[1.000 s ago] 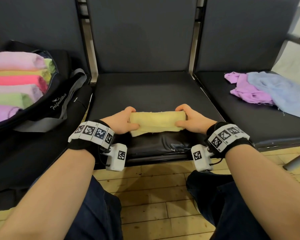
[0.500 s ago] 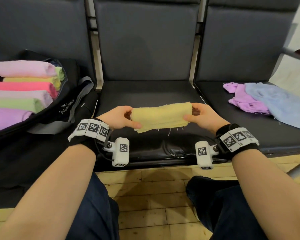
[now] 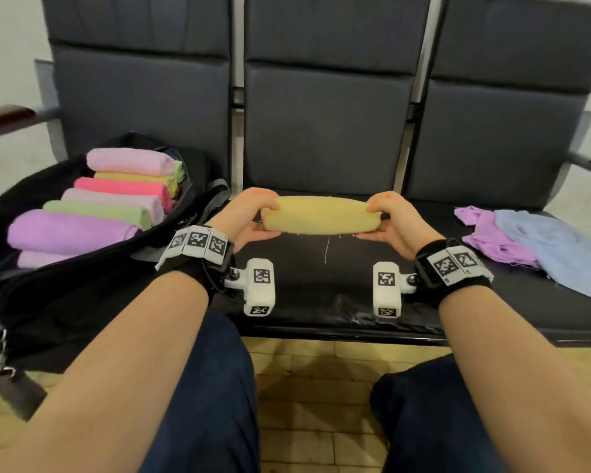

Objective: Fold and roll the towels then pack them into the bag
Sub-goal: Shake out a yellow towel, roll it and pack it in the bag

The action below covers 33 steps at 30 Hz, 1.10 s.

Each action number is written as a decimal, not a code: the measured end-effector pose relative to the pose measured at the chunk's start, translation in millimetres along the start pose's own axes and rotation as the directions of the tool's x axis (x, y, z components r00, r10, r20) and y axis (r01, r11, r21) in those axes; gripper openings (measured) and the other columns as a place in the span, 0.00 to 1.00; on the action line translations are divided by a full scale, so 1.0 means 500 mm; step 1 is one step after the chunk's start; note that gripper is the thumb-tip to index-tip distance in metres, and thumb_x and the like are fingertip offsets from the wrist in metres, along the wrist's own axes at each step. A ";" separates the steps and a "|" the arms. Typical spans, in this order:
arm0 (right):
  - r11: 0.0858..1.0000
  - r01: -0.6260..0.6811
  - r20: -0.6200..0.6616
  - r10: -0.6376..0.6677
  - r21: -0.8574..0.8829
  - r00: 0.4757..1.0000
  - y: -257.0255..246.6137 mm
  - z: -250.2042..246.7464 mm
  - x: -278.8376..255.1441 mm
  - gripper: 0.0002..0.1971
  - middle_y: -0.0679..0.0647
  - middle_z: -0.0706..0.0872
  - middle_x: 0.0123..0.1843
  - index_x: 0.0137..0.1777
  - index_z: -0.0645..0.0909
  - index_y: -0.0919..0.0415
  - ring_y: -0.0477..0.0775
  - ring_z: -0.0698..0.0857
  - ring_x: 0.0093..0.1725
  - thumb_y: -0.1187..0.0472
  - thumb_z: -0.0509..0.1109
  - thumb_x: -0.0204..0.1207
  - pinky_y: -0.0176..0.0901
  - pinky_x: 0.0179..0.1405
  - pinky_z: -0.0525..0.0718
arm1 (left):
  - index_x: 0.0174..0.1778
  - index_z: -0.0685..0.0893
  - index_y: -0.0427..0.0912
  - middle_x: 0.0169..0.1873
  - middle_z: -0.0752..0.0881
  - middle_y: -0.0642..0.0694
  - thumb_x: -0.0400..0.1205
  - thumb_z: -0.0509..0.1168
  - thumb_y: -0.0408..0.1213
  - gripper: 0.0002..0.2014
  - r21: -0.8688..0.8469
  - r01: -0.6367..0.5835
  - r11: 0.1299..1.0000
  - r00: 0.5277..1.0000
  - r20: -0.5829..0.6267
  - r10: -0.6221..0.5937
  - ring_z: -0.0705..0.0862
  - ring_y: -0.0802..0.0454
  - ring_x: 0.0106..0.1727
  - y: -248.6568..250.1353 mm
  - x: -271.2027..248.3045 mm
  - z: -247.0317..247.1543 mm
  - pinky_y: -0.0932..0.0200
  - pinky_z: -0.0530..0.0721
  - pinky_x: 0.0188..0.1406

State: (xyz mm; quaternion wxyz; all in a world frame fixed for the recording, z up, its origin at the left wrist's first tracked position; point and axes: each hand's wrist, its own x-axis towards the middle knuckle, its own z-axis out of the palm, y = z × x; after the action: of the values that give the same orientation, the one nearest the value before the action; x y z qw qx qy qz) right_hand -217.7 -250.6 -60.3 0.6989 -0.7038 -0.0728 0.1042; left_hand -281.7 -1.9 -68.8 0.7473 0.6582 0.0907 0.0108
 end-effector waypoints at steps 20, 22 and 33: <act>0.995 -0.103 0.062 0.103 0.006 0.993 -0.074 0.435 0.142 0.12 0.67 0.84 0.60 0.55 0.81 0.71 0.65 0.85 0.60 0.73 0.74 0.72 0.60 0.57 0.87 | 0.61 0.76 0.33 0.51 0.85 0.37 0.67 0.78 0.48 0.32 -0.334 0.058 0.941 0.784 -0.568 -0.251 0.87 0.39 0.46 0.108 0.065 -0.361 0.46 0.85 0.43; 0.993 -0.120 0.063 0.119 -0.003 0.991 -0.081 0.495 0.170 0.16 0.67 0.85 0.60 0.58 0.80 0.74 0.65 0.86 0.59 0.73 0.75 0.71 0.59 0.54 0.88 | 0.57 0.77 0.39 0.51 0.85 0.38 0.69 0.75 0.50 0.26 -0.280 0.038 0.959 0.731 -0.646 -0.218 0.85 0.43 0.40 0.134 0.068 -0.400 0.50 0.83 0.38; 0.985 -0.119 0.159 0.138 -0.124 0.978 -0.061 0.757 0.323 0.07 0.61 0.84 0.43 0.45 0.82 0.69 0.58 0.85 0.43 0.77 0.74 0.70 0.54 0.45 0.87 | 0.70 0.75 0.39 0.56 0.84 0.39 0.55 0.70 0.47 0.43 -0.304 0.001 0.953 0.561 -0.789 -0.252 0.83 0.36 0.49 0.137 0.187 -0.657 0.43 0.81 0.60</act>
State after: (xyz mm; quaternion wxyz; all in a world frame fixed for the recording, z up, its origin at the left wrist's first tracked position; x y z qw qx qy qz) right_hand -154.0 156.3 -37.8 0.6410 -0.7345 -0.0912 0.2034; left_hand -232.1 342.5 -51.4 0.7003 0.4616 0.4715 0.2723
